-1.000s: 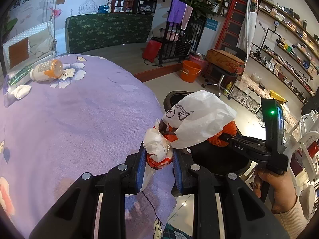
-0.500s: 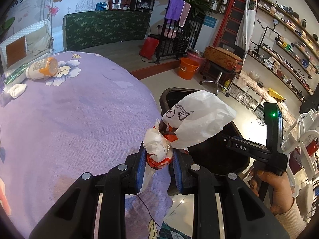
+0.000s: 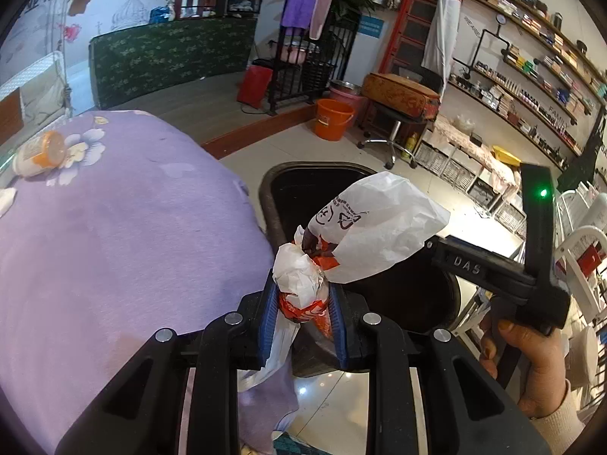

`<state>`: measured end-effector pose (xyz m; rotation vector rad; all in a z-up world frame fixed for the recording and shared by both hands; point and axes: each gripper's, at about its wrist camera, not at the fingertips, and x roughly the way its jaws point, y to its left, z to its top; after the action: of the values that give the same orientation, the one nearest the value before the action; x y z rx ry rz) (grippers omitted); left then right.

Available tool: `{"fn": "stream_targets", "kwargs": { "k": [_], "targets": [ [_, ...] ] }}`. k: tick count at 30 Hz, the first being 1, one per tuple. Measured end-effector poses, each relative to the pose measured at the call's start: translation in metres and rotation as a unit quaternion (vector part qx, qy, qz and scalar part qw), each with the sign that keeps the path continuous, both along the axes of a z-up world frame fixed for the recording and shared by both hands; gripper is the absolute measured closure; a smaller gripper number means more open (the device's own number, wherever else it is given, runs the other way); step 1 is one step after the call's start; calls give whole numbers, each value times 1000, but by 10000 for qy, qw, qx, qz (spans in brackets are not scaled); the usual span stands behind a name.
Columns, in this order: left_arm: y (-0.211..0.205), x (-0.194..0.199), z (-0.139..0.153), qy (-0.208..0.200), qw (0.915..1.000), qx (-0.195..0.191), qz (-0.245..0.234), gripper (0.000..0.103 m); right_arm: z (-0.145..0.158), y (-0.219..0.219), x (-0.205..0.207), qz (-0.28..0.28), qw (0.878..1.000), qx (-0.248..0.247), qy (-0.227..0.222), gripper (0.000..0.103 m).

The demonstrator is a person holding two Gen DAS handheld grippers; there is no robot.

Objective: Collect trash
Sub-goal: 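Open the right gripper to drop the orange net while the left gripper releases the bag into the bin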

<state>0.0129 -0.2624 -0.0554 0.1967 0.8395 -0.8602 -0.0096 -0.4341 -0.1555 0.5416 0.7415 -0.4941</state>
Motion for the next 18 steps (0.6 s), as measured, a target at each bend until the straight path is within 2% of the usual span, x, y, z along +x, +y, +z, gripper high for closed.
{"fn": "stream_targets", "kwargs": {
  "k": [8,18],
  "targets": [
    [-33,-9,-11,19,9994,161,-302,79,14,-19,-20,-447,9987,-95,-225,28],
    [-61,-21,-19,-45,9972,360,-649,79,17,-36,-34,-680,9973,-101,-268,28]
  ]
}}
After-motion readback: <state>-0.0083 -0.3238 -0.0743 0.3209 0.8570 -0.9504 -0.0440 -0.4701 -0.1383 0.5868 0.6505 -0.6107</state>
